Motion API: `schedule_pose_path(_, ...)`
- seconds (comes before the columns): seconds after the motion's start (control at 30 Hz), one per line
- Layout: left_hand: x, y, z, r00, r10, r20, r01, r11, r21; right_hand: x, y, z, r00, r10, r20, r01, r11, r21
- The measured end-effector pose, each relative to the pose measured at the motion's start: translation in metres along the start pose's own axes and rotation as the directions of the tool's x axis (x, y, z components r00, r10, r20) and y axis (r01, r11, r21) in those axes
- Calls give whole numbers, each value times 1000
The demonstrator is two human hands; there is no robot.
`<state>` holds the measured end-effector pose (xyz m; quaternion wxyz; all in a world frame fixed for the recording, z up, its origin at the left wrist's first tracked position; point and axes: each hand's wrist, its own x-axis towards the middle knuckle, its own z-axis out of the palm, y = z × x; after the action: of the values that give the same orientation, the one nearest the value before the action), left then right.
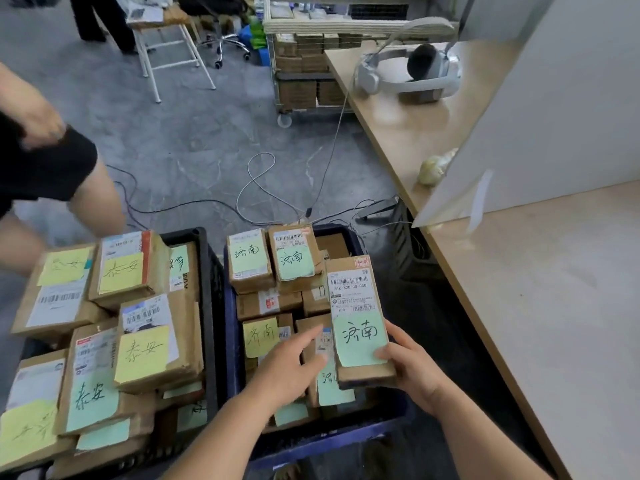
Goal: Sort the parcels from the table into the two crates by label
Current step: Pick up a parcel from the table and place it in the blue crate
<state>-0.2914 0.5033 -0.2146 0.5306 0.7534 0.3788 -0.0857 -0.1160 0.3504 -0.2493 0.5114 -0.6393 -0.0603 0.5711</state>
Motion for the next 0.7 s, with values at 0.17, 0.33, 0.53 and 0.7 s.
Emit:
schedule_pose_path(0.17,53,18,-6,994,14,-105,2,989,146,54,-22,-27,1000,16,26,-15,999,-49)
schedule_pose_path(0.33,106,23,-11,981,15,-196,55,936,347,112,-39,-41,999,29,41,-26,995,-94)
schedule_pose_path(0.53,147,13,-13,975,-46,-217,138,891,432,171,-60,-37,999,27,43,-19,983,-185)
schedule_pose_path(0.7,155,14,-10,972,-83,-222,190,829,526,186,-75,-26,998,-53,33,61,923,-381)
